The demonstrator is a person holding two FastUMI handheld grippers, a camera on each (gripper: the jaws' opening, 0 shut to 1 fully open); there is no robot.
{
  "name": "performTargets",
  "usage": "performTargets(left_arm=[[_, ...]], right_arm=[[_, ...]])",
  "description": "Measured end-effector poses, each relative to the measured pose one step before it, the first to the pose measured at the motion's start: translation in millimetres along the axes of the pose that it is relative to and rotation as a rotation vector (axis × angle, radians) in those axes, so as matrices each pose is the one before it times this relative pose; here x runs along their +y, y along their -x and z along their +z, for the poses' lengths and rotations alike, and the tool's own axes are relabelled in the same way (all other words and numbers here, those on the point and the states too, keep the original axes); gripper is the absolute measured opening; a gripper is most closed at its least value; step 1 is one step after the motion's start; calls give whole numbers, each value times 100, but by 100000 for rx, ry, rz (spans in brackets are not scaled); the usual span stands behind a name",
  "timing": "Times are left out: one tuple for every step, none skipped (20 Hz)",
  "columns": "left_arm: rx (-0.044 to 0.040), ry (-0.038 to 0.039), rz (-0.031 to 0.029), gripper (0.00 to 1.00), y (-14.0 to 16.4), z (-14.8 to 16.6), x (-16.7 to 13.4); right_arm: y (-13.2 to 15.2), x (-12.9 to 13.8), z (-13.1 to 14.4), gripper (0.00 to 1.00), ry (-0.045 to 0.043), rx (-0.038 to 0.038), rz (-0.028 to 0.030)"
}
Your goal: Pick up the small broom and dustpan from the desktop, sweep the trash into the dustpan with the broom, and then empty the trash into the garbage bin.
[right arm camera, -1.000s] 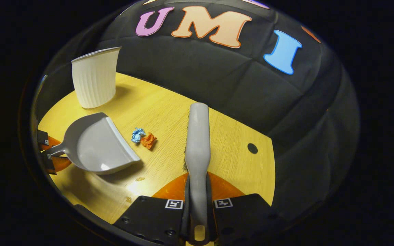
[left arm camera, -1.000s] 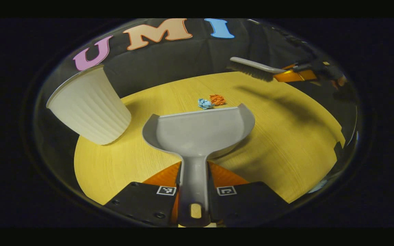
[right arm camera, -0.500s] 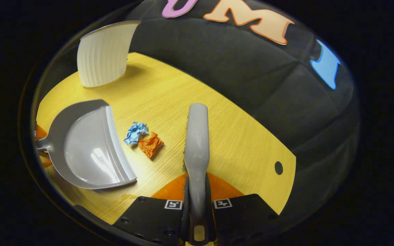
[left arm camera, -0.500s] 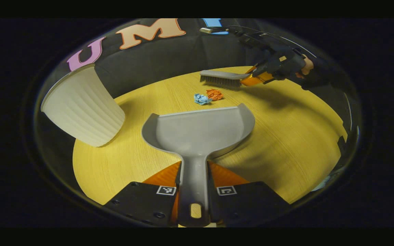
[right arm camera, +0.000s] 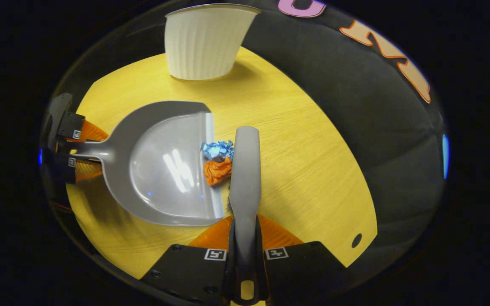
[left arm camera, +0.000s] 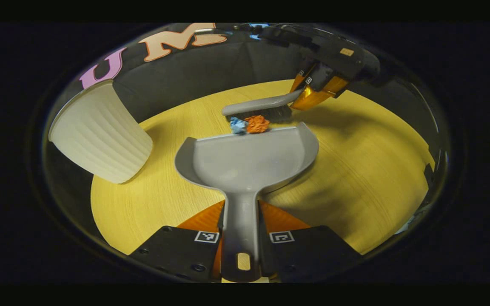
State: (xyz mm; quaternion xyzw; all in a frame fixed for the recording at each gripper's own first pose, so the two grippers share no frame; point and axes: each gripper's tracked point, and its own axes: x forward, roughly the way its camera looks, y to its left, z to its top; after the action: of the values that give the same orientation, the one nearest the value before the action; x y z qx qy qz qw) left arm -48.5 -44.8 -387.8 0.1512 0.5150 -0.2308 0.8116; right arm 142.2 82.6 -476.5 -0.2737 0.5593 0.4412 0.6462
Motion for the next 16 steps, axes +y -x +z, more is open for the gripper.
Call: performTargets(left_arm=[[176,-561,-3,29,-24,-40,42],[-49,-161,-147,29,45,14,-22],[-229,160,-137,29,-1,92,0],[-477,283,-141,29,51,43,-73],[-1223,331,173,29,50,273,18],[-1207,847,683,29,12,150,33],[-1061,925,1401,29,43,200,141],[-1675,1650,1343,29,-85,50,104],[-2373,1827,204,26,15,411,-38],[-1440,1375,568,26,110,238,66],[-2241,-586,596,28,100,654,149],[-3007,-860,980,29,248,523,20],[-2872,-922,1233,27,231,754,237],[-2029,-1118,899,27,-31,273,73],[-1396,-332,761,25,25,62,195],[-2213,184,859,27,73,91,-25]], right_arm=[[506,759,530,18,-768,-489,3865],[970,-199,404,17,-1115,-336,3382],[907,-223,261,17,-1827,680,2694],[412,130,228,17,-3350,-1942,2273],[323,-230,685,18,-4885,-3371,2124],[213,77,628,18,-5981,-3786,1430],[228,-475,234,18,-4637,-4249,-1880],[395,-426,197,18,-3865,-5210,-4356],[982,-1044,584,18,-4254,-4742,-4249],[495,-762,333,16,-5288,-4549,-3807],[800,-984,598,18,-5575,-5256,-2898],[851,-1206,-241,18,-5541,-3154,-2239],[618,-1340,-72,18,-5642,-2804,-1685],[934,-1789,-341,18,-5373,-2467,-1659],[1144,-1651,-257,18,-4252,-1823,-1711],[655,-1473,-888,18,-3163,-1611,-1708]])
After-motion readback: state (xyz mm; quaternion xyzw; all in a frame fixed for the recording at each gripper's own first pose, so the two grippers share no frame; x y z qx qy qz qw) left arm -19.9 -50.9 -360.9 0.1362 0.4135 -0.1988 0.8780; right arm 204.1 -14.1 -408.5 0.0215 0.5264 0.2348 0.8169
